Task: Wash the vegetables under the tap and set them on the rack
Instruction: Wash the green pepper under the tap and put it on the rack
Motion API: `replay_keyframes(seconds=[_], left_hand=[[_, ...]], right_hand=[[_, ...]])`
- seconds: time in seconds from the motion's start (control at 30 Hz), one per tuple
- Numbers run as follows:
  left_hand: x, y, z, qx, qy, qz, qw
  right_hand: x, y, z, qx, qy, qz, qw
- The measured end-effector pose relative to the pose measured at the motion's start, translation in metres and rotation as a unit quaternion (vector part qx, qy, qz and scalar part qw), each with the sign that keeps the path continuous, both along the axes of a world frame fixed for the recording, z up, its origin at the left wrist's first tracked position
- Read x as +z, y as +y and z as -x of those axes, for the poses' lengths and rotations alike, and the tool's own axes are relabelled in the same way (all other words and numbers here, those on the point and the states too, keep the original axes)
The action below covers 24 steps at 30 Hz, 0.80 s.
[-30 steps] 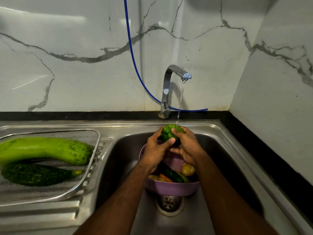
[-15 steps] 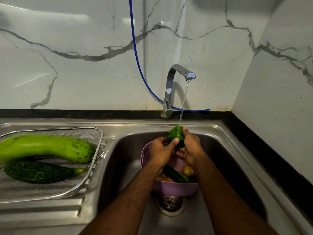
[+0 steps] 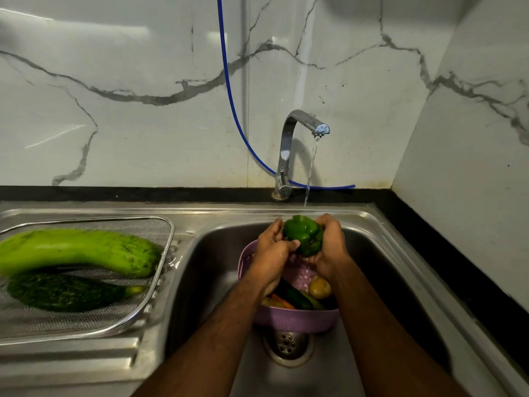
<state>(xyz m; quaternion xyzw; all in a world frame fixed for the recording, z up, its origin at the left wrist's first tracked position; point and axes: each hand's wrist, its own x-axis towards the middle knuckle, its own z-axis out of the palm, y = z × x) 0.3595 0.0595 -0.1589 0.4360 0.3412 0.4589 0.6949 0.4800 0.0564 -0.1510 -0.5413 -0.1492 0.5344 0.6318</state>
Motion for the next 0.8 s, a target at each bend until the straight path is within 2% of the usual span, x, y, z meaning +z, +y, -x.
replay_keyframes(seconds=[0.07,0.2,0.37,0.47,0.6,0.7,0.8], left_hand=[[0.001,-0.001,0.001,-0.005,-0.005,0.003,1.000],[-0.007,0.002,0.001,0.004,0.105,-0.044,0.994],[-0.014,0.005,0.000,0.035,0.177,-0.136,0.974],[-0.014,0.005,0.001,0.054,0.224,-0.178,0.957],[-0.015,0.006,0.001,0.066,0.239,-0.210,0.946],[-0.017,0.008,0.004,0.068,0.246,-0.198,0.946],[-0.018,0.010,0.006,0.072,0.262,-0.220,0.937]], right_hand=[[0.001,0.000,0.005,-0.018,0.012,-0.023,0.999],[0.002,0.000,0.008,-0.035,-0.010,-0.076,0.996],[0.000,0.005,0.005,0.022,-0.047,0.006,0.999],[0.005,0.014,0.009,0.062,-0.160,0.023,0.985],[-0.006,0.011,0.017,0.067,-0.236,-0.067,0.967],[-0.009,0.011,0.014,0.038,-0.253,-0.059,0.965],[-0.004,0.011,0.011,0.044,-0.223,-0.029,0.973]])
